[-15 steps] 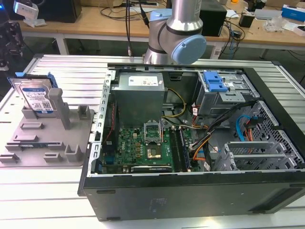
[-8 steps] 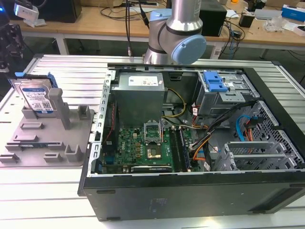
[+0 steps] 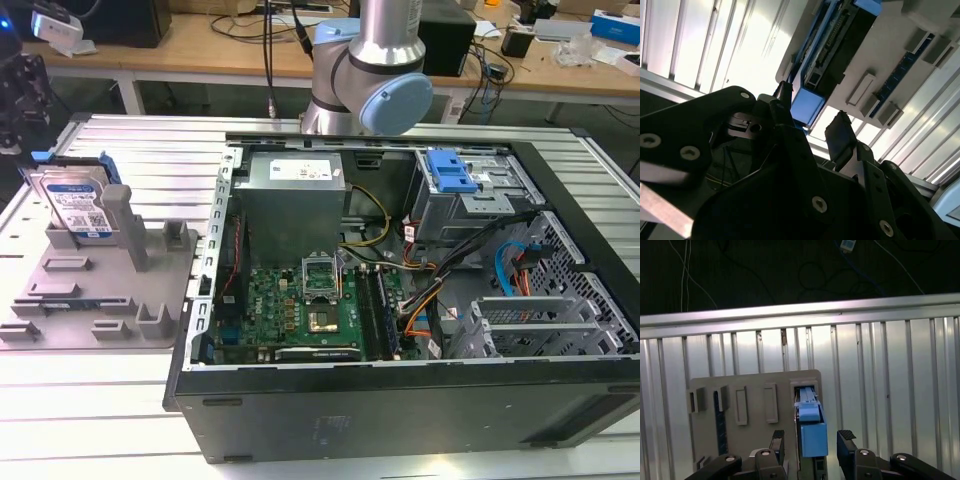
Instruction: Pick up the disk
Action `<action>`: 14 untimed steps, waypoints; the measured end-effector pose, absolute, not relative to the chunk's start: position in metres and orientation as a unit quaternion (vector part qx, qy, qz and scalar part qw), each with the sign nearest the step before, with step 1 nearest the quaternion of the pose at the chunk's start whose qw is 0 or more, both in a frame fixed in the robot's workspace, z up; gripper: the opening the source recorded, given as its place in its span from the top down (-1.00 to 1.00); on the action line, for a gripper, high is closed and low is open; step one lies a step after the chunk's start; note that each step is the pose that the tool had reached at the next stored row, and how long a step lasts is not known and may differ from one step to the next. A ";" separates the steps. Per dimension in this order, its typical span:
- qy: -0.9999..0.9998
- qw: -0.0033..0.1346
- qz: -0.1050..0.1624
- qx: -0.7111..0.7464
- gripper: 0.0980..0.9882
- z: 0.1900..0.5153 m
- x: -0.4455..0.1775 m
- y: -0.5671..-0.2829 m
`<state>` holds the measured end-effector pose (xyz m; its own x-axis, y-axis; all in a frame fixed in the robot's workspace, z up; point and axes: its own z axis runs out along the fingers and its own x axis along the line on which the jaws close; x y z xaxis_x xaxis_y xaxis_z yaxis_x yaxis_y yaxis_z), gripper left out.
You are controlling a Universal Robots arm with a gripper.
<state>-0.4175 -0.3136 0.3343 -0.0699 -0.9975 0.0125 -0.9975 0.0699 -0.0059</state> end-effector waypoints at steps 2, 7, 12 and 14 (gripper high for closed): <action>-0.731 0.003 0.006 0.683 0.00 0.334 -0.417 -0.314; -0.728 0.003 0.006 0.685 0.00 0.331 -0.416 -0.314; -0.727 0.003 0.006 0.687 0.00 0.328 -0.416 -0.314; -0.726 0.003 0.006 0.687 0.00 0.328 -0.416 -0.314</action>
<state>-0.4159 -0.3136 0.3276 -0.0549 -0.9984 0.0126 -0.9985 0.0548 -0.0059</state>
